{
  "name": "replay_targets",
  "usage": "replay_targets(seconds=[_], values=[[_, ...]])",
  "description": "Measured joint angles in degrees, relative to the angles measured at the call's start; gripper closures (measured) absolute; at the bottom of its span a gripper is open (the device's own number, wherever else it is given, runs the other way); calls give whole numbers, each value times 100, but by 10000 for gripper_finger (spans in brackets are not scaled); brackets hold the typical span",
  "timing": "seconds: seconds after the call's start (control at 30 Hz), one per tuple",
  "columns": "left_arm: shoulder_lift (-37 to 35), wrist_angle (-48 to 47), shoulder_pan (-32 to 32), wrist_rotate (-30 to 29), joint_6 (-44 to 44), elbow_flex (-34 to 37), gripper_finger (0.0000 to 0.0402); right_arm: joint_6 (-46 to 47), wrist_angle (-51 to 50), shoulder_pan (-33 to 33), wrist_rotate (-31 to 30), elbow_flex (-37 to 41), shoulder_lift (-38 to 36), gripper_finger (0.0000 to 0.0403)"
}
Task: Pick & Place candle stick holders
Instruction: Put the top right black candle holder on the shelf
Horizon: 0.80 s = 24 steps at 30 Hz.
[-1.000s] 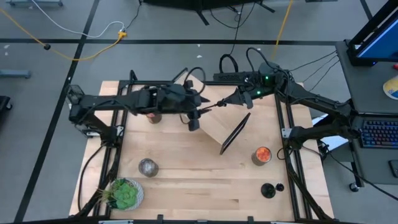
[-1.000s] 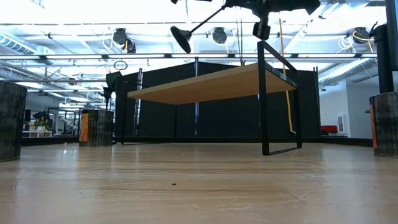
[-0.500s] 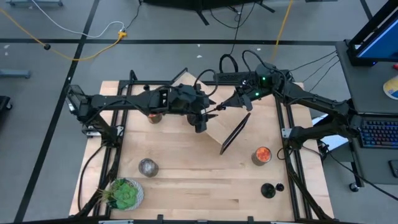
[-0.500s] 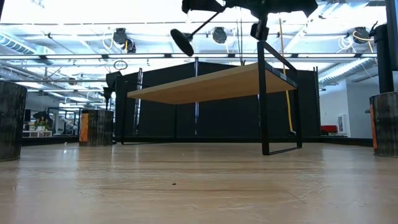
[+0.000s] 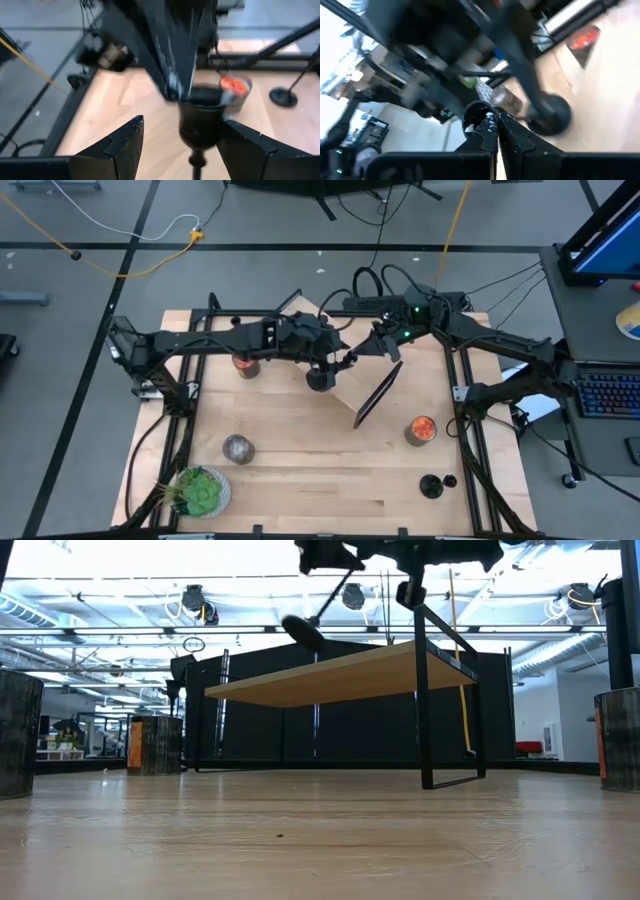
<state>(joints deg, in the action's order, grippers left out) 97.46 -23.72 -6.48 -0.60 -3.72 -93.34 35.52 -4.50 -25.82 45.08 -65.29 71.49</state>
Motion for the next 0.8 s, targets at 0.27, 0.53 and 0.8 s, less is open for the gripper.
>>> replay_targets(seconds=[0.27, 0.53, 0.8], values=[[281, 98, -19, 336, -23, 2, 229, 52, 64, 137, -8, -3, 161, 402], [150, 48, -50, 406, -346, 11, 324, 261, 341, 153, -30, -5, 262, 402], [-1, -373, -98, 219, -468, -474, 328, 281, 532, 126, 3, -1, 216, 402]])
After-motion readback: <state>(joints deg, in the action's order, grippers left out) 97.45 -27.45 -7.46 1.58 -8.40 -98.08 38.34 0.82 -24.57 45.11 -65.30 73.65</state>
